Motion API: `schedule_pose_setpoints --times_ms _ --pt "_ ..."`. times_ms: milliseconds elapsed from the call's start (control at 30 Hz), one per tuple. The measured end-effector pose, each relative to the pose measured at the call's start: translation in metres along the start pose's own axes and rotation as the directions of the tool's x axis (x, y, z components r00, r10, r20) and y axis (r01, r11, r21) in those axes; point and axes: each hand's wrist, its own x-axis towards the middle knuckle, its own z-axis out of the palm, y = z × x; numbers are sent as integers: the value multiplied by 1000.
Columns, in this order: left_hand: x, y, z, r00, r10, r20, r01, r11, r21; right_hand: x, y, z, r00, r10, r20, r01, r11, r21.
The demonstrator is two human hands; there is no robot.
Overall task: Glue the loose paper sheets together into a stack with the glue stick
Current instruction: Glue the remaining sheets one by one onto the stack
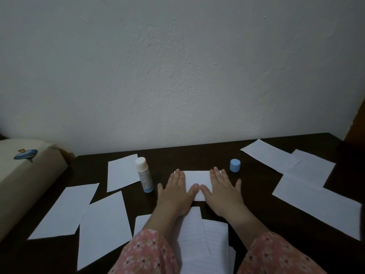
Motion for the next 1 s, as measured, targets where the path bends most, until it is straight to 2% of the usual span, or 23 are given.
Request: schedule_pose_setpoints --times_ms 367,567,733,1000 --pt "2 -20 -7 988 120 100 -128 988 81 -3 9 -6 996 -59 68 64 995 -83" --pt "-6 -17 -4 992 110 54 -113 993 40 -15 19 -5 999 -28 43 31 998 -58" --pt "-12 -22 -9 990 137 40 -141 981 136 -16 29 -14 996 -78 53 80 996 -40" --pt "-18 -29 -13 980 148 130 -163 981 108 -15 37 -17 985 -110 131 117 992 -49"
